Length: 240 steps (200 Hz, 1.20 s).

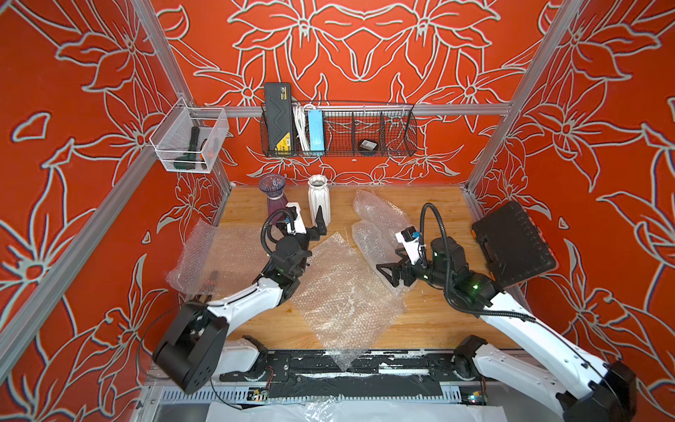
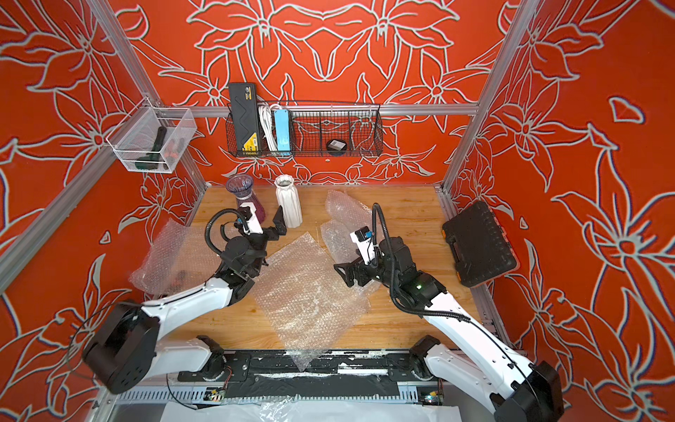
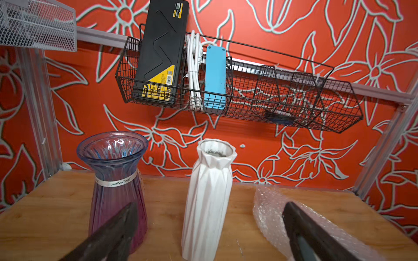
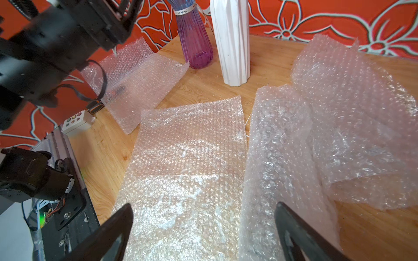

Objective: Unwrap the vase from the bubble wrap
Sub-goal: Pick up the bubble wrap from the center of the board.

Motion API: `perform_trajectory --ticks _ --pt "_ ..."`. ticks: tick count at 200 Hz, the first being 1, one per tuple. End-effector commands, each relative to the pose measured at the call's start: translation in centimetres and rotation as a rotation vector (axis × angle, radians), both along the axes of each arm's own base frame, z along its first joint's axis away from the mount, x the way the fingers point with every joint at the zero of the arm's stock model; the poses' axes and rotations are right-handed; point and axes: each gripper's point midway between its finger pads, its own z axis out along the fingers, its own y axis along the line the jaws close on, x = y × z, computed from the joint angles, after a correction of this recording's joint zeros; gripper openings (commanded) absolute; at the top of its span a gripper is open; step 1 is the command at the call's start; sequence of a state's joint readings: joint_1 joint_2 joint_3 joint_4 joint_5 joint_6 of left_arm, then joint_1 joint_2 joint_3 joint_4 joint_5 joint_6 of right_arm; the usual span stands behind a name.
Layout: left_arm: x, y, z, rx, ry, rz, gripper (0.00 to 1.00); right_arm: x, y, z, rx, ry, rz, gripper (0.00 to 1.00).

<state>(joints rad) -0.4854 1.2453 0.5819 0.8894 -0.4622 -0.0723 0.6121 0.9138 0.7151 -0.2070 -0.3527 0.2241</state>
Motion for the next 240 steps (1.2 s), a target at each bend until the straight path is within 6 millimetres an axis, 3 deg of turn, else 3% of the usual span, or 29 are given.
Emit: perform_trajectory --ticks 1,21,44,59,83,104,127,162,181,212,240 --pt "-1.2 1.2 -3.8 -0.093 0.244 0.033 0.97 -0.5 -0.3 -0.1 -0.006 0.043 -0.006 0.98" --pt "-2.7 1.0 -4.5 -0.121 0.365 -0.006 0.97 -0.6 -0.7 -1.2 -0.035 0.067 -0.017 0.98" --pt "-3.3 -1.1 -5.5 -0.085 0.527 -0.116 0.98 -1.0 -0.5 -1.8 -0.025 0.089 0.0 0.98" --pt "-3.9 -3.6 -8.6 -0.067 0.679 -0.234 0.98 -1.2 -0.5 -1.6 -0.004 0.084 -0.002 0.98" --pt "-6.5 -6.7 -15.7 -0.043 0.924 -0.405 0.97 -1.6 -0.9 -0.9 0.01 0.056 -0.009 0.98" --pt "-7.7 -5.5 -19.2 0.026 1.005 -0.349 0.97 -2.1 -1.4 -1.0 -0.011 0.049 -0.008 0.98" --pt "-7.4 -4.6 -19.7 0.066 0.993 -0.304 0.97 -2.4 -1.6 -1.4 0.02 0.048 -0.016 0.98" --pt "-5.3 -5.0 -20.1 0.17 1.055 -0.275 0.97 -2.7 -1.6 -3.1 0.023 0.077 -0.017 0.98" --pt "-3.5 -4.4 -20.6 0.273 1.085 -0.213 0.97 -2.9 -1.7 -2.7 0.038 0.067 -0.016 0.98" --pt "-1.5 -1.6 -24.0 0.413 1.18 -0.082 0.97 -3.3 -2.1 -1.9 0.052 0.036 -0.021 0.98" --pt "-1.1 -1.0 -26.0 0.423 1.212 -0.057 0.97 -3.4 -2.4 -1.6 0.044 0.019 -0.022 0.98"
